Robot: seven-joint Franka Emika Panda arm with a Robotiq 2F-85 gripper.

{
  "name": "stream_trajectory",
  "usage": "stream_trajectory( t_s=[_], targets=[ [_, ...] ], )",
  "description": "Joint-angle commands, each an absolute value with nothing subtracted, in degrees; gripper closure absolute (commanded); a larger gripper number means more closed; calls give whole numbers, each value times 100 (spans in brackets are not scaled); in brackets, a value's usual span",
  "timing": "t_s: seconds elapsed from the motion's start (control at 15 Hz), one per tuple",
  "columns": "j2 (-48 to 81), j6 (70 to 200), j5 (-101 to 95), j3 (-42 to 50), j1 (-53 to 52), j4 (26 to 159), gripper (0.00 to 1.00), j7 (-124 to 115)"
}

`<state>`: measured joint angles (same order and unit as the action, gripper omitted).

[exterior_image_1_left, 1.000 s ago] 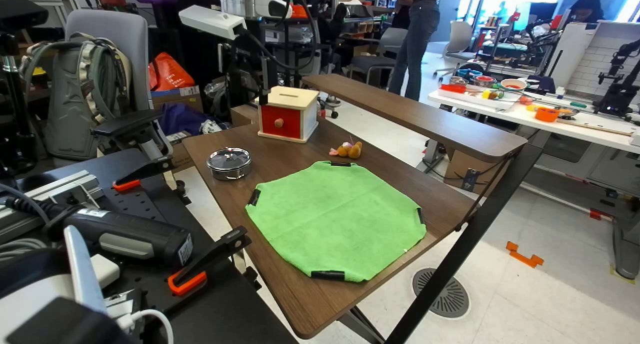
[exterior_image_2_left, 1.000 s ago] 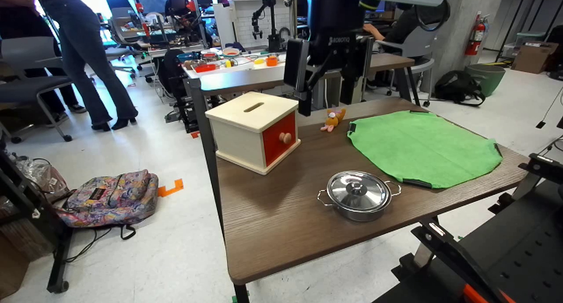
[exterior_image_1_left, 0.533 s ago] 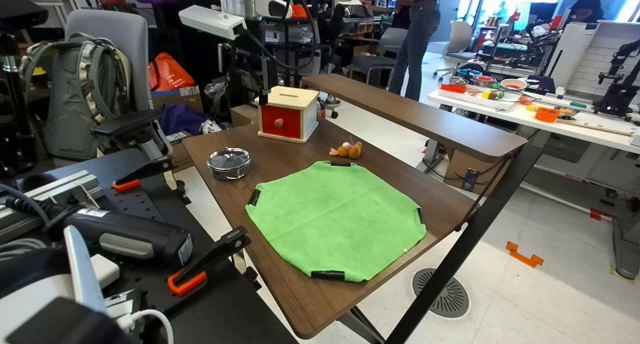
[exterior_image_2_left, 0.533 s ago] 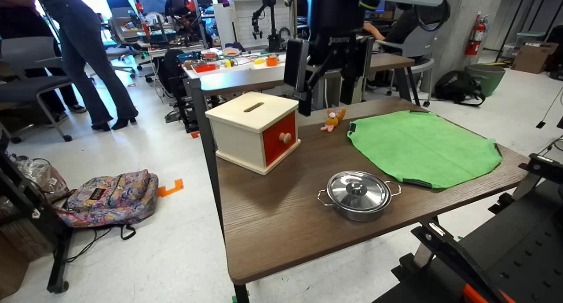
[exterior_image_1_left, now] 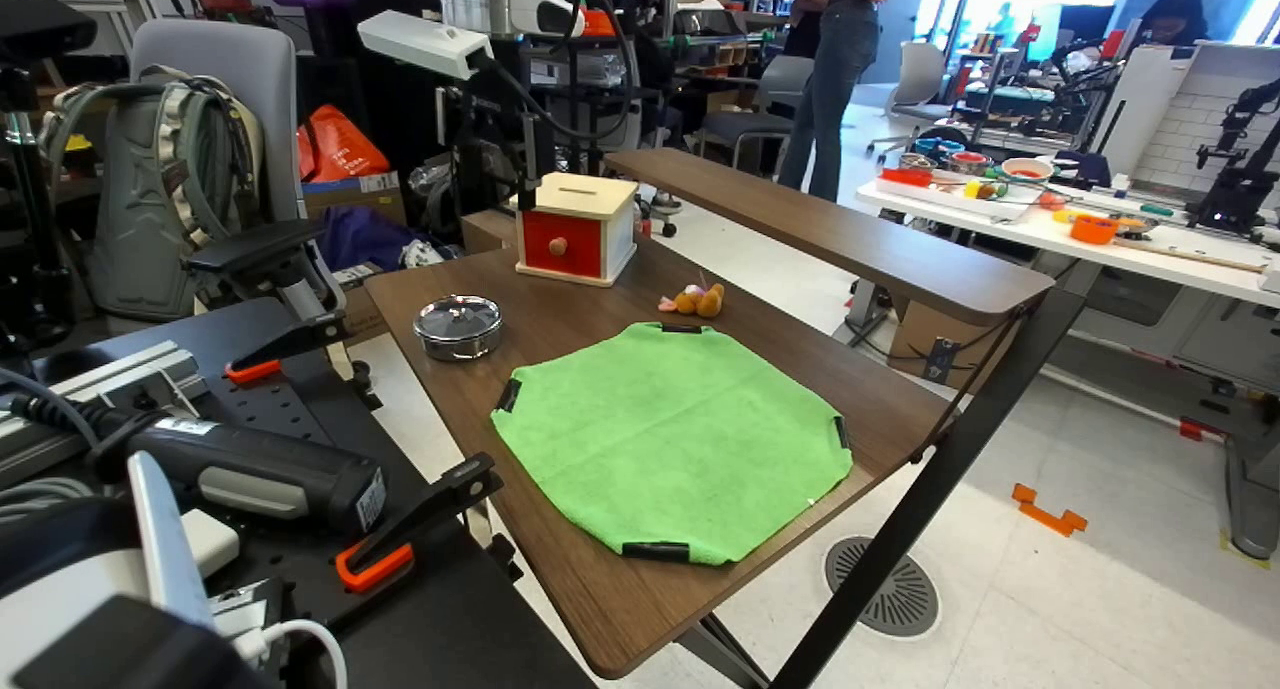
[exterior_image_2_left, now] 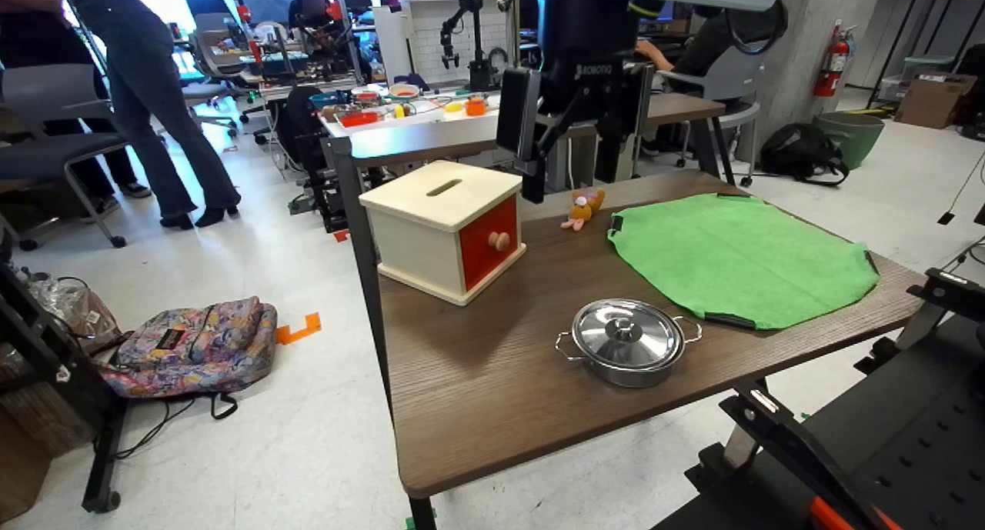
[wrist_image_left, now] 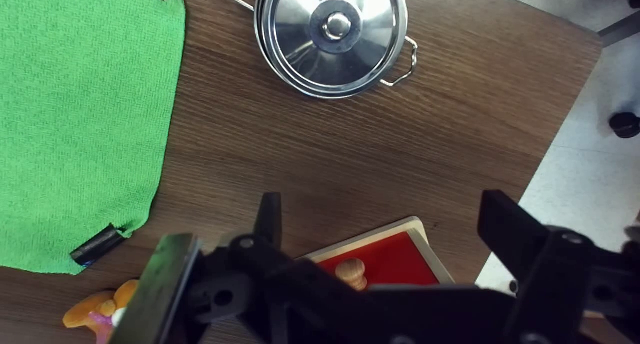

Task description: Open the red drawer

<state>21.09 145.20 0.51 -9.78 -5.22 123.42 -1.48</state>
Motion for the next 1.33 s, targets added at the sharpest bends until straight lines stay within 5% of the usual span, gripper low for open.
stream_trajectory(
  t_s=[0.0, 1.27],
  targets=[
    [2101, 14504, 110, -890, -612, 12333, 0, -108],
    [3078, 15037, -1506, -533, -1043, 11522, 0, 574]
  ],
)
